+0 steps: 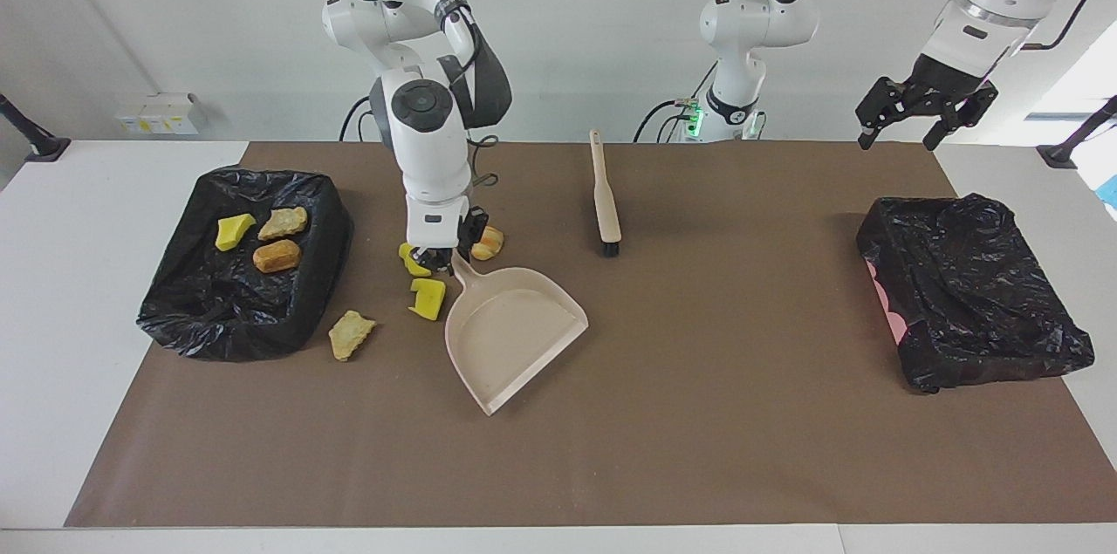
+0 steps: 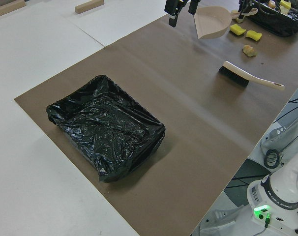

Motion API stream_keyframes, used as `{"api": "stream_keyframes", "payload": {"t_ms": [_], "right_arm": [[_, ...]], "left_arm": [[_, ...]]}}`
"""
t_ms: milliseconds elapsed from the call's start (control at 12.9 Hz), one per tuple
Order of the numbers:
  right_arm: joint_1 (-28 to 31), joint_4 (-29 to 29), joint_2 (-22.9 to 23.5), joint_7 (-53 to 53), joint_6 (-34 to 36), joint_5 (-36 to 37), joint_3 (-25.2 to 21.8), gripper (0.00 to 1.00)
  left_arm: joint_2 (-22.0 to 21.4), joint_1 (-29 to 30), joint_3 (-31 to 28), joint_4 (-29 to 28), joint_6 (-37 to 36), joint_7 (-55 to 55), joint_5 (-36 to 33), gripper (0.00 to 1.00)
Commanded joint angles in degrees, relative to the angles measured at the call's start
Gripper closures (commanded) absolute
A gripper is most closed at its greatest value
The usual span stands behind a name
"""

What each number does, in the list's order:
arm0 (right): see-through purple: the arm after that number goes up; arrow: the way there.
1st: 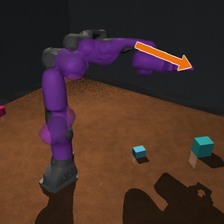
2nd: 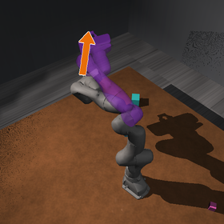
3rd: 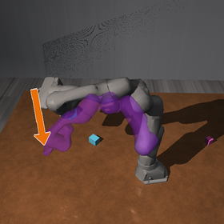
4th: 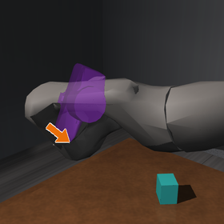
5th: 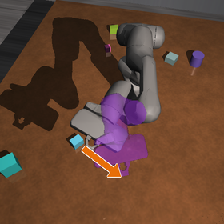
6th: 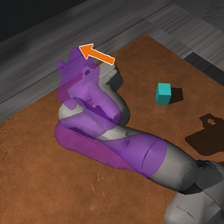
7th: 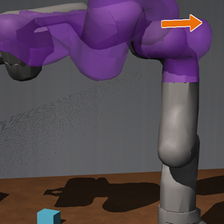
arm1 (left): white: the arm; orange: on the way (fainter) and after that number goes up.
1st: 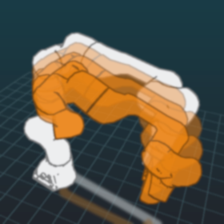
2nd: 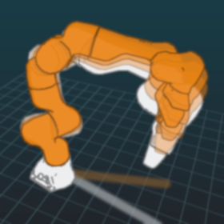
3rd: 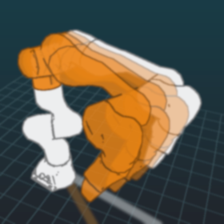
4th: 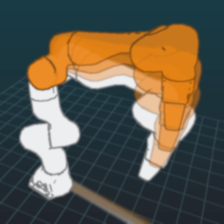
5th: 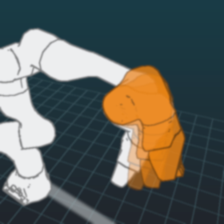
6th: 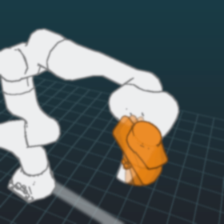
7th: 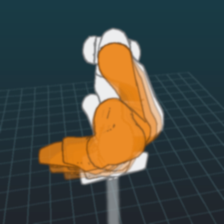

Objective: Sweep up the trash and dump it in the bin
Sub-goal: 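Bring the dustpan back beside the remaining debris with the right gripper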

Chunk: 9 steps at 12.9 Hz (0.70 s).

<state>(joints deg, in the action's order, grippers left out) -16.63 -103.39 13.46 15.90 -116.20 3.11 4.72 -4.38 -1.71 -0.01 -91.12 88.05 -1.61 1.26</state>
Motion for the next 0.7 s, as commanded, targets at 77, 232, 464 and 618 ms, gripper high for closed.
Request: {"api": "stream_keyframes", "payload": {"t_ms": [77,232,464,618], "right_arm": [[-3.31,5.03,3.50,-14.28,-0.17,-2.40,-0.07,1.00],[-5.94,5.39,5.25,-24.99,-0.26,-3.90,-0.07,1.00],[-9.99,13.80,12.53,-38.80,0.27,-3.29,-0.07,1.00],[-12.09,18.90,16.75,-43.31,0.36,-3.19,-0.15,1.00]], "left_arm": [[-1.76,2.58,0.54,-1.87,-0.42,-1.11,-0.65,0.00],[-1.86,2.77,0.45,-2.13,-0.25,-1.11,-0.65,0.00],[-1.86,2.77,0.45,-2.22,0.63,-1.11,-0.65,0.00],[-1.77,2.68,0.54,-2.22,0.63,-1.11,-0.65,0.00]]}}
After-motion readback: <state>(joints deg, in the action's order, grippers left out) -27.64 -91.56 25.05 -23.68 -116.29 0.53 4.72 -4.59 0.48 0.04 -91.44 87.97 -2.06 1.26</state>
